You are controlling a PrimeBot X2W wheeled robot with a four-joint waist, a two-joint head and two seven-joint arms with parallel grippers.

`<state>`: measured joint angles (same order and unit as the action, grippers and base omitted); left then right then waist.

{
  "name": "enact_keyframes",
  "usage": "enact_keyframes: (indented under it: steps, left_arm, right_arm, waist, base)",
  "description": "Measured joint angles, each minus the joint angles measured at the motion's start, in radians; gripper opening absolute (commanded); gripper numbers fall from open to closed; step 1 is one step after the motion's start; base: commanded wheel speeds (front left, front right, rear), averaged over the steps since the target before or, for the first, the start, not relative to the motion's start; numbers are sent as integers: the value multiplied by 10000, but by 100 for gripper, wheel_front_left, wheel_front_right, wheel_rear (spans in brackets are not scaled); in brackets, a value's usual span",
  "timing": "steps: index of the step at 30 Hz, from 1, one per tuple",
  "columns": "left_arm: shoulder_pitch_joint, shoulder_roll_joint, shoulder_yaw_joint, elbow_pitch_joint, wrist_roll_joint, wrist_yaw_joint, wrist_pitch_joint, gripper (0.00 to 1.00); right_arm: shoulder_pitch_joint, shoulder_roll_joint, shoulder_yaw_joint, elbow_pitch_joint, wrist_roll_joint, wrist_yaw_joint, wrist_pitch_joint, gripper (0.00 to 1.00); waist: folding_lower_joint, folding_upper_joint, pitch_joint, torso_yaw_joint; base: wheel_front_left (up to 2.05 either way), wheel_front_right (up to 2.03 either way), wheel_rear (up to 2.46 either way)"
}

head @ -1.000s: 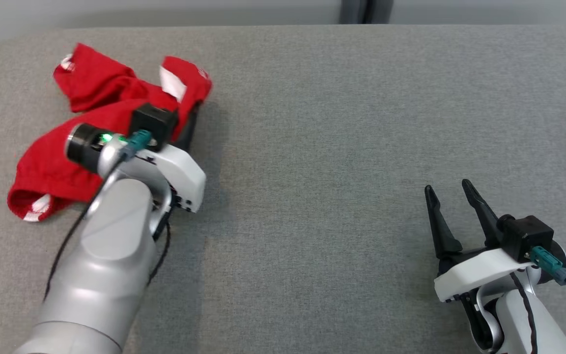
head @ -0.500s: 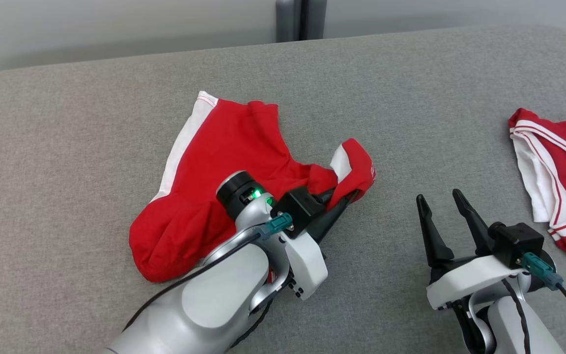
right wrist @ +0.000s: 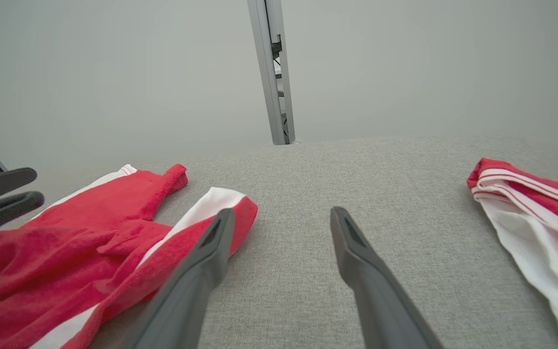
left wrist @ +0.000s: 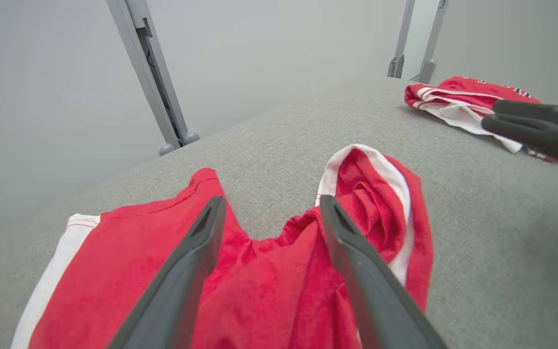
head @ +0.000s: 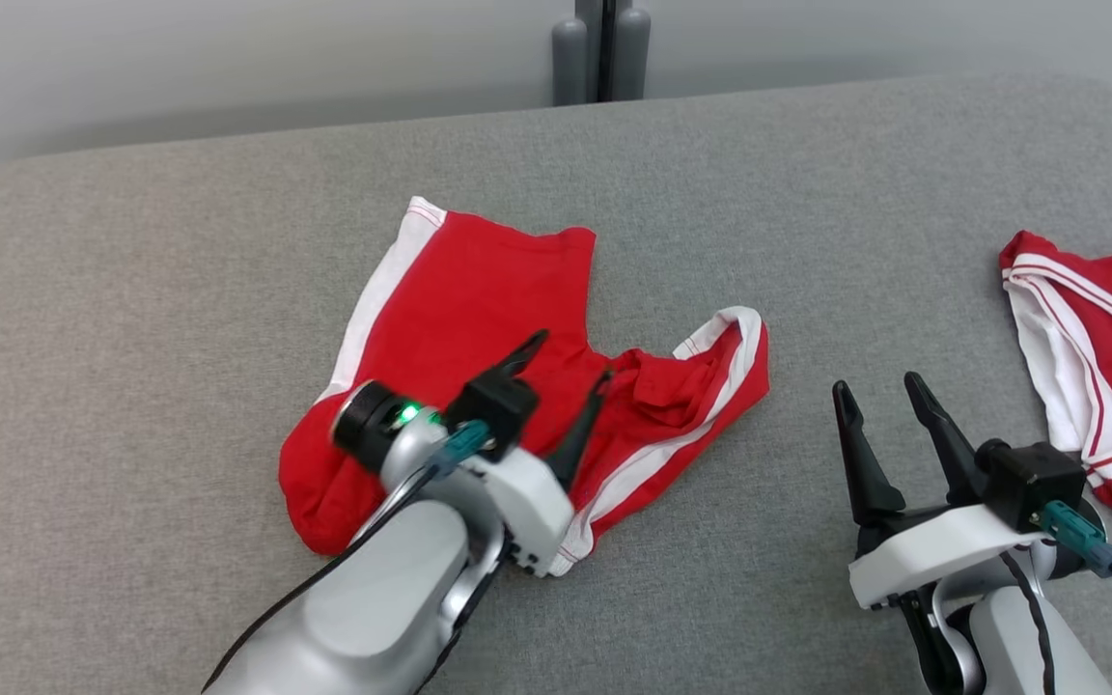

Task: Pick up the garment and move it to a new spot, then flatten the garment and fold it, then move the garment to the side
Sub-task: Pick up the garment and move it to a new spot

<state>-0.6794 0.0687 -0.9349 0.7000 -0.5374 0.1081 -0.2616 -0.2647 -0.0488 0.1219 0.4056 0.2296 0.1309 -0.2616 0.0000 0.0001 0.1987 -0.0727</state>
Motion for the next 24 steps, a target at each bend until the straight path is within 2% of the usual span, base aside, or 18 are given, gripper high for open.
enact_keyframes:
  steps: [5, 12, 16, 21, 24]
  left_arm:
    - [1561, 635, 1664, -826, 483, 462, 0, 100]
    - [3835, 1041, 3536, -2067, 1455, 514, 0, 100]
    - [5003, 1047, 4589, -2445, 1751, 529, 0, 100]
    - [6120, 769, 5942, -2976, 2092, 602, 0, 100]
    - [6534, 644, 6385, -3095, 2290, 598, 0, 100]
  right_arm:
    - [231, 2, -82, -25, -23, 0, 0, 100]
    - [855, 2, -132, -4, -105, 0, 0, 100]
    - [1150, 4, -153, 94, -125, 0, 0, 100]
    - [1378, 2, -150, 176, -157, 0, 0, 100]
    - [1465, 4, -140, 188, -178, 0, 0, 100]
  waist:
    - [0, 0, -428, 124]
    - [0, 0, -1166, 337]
    - [0, 0, -1567, 473]
    - [0, 0, -1919, 643]
    - [0, 0, -2010, 693]
  base:
    - [0, 0, 0]
    - [0, 0, 0]
    - [0, 0, 0]
    - [0, 0, 0]
    - [0, 0, 0]
